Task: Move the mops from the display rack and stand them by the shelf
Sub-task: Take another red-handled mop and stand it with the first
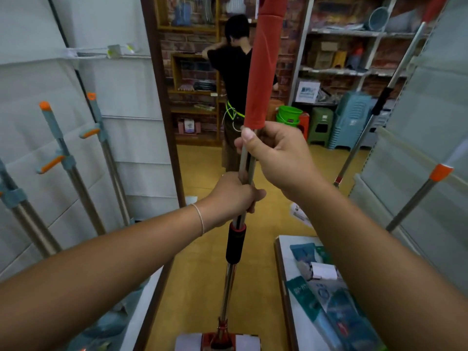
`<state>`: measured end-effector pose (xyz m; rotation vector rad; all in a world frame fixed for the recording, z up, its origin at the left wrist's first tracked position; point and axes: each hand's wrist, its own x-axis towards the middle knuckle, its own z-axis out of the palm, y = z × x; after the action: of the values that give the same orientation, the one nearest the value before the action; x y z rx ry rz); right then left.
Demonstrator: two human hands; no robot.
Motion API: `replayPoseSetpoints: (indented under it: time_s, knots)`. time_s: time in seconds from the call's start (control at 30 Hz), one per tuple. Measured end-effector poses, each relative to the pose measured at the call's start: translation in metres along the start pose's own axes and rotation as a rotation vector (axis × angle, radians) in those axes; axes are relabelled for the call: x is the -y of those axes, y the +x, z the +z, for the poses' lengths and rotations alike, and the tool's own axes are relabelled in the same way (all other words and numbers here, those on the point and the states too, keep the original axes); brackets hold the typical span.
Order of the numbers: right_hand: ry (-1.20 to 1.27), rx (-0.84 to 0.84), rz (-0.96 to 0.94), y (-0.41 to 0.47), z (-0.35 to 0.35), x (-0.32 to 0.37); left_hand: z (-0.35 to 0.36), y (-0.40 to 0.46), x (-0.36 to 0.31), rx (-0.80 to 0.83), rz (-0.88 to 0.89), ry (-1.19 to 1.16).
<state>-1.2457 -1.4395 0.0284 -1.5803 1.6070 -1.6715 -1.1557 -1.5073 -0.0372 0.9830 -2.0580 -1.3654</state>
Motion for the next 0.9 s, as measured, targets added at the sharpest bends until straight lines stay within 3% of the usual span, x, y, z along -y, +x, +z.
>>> replayPoseSetpoints:
  time_s: [0.47,0.9]
  knots:
    - [-0.173,-0.123,0.108,0.143,-0.030,-0.082,0.012,0.201,0.012,0.088,0.121,-0.030]
    - [-0.238,-0.351,0.161,0.306,-0.061,-0.139,-0.003,0.389,-0.024,0.314,0.280,-0.036]
